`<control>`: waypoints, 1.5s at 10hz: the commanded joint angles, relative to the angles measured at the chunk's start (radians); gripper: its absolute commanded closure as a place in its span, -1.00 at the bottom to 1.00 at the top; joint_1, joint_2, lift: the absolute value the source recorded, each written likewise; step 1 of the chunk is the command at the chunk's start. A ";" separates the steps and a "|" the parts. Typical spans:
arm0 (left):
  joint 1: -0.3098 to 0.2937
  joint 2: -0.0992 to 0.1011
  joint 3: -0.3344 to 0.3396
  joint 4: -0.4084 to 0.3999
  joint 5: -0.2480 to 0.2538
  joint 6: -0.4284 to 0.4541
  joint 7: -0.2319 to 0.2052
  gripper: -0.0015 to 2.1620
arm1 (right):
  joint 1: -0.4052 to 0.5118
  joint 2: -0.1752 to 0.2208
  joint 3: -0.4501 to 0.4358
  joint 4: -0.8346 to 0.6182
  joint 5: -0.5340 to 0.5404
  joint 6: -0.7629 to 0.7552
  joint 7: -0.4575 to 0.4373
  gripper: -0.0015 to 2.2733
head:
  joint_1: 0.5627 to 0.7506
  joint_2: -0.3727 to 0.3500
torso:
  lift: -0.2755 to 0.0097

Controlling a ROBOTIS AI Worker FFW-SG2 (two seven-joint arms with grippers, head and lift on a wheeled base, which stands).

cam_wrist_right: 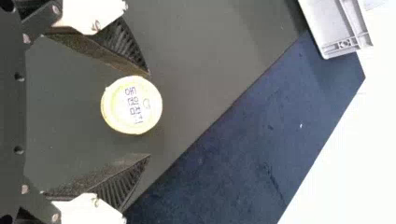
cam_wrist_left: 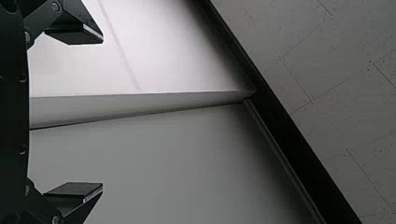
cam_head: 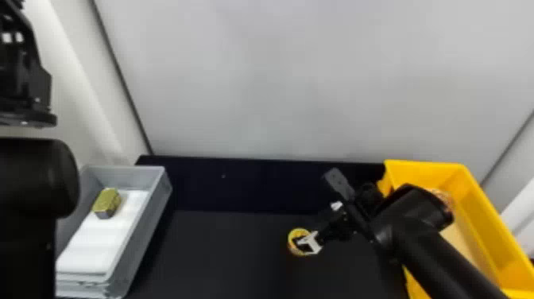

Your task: Pick up the round yellow can and place it in the yellow rectangular box

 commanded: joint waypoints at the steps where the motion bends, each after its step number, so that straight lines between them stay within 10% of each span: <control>1: -0.004 -0.004 -0.005 0.005 0.000 -0.003 0.002 -0.85 | -0.007 0.009 0.004 0.039 -0.007 -0.010 -0.018 -0.93 | 0.07 0.18 | 0.86; 15: -0.021 -0.016 -0.022 0.031 0.000 -0.025 0.003 -0.85 | -0.065 0.079 0.016 0.294 -0.044 -0.175 -0.116 -1.00 | 0.07 0.18 | 0.86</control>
